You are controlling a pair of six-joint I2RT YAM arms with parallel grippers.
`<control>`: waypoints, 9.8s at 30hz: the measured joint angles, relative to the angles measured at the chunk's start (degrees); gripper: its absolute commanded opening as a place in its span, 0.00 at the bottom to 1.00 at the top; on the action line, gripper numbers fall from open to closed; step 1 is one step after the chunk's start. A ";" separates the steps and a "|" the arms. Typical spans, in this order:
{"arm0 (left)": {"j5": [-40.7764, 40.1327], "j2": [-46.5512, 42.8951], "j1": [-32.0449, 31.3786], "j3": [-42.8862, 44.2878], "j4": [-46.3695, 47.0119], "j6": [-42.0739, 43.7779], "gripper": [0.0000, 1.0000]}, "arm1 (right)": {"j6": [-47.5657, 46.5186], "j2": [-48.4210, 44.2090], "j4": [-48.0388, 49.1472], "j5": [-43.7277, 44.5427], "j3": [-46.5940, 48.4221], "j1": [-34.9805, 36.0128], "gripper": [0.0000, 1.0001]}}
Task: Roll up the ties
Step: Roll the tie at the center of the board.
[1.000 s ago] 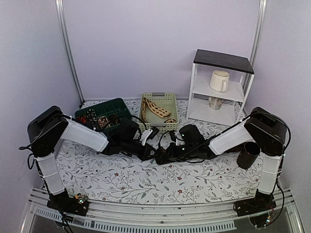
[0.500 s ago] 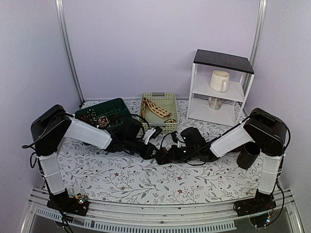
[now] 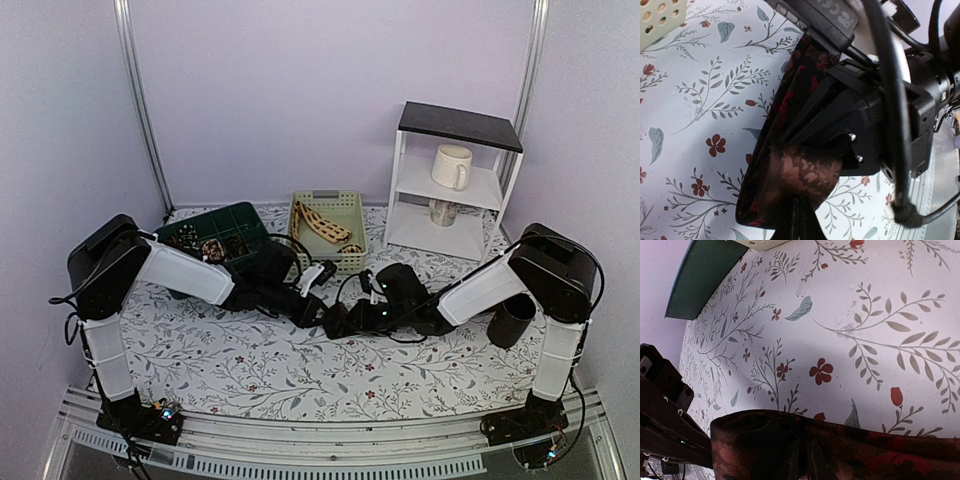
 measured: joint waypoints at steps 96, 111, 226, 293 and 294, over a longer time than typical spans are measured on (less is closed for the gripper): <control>-0.96 4.50 -0.59 8.57 -9.81 1.36 0.30 | 0.66 -7.37 -9.99 -5.05 1.60 -4.13 0.34; -5.31 -1.60 -0.92 3.10 -5.90 5.73 0.55 | 3.98 -7.06 1.44 -6.60 -6.67 -4.13 0.27; -5.84 -9.92 2.58 -21.94 8.76 -19.28 0.00 | 1.27 3.02 -9.57 -7.34 8.96 1.11 0.22; 2.21 0.81 -0.37 2.64 -1.11 -12.37 0.00 | 0.09 -2.03 0.04 -6.51 -3.63 -4.02 0.01; 2.21 0.81 -0.37 2.78 -1.33 -12.20 0.00 | 0.09 -2.25 -0.28 -6.36 -3.63 -4.02 0.03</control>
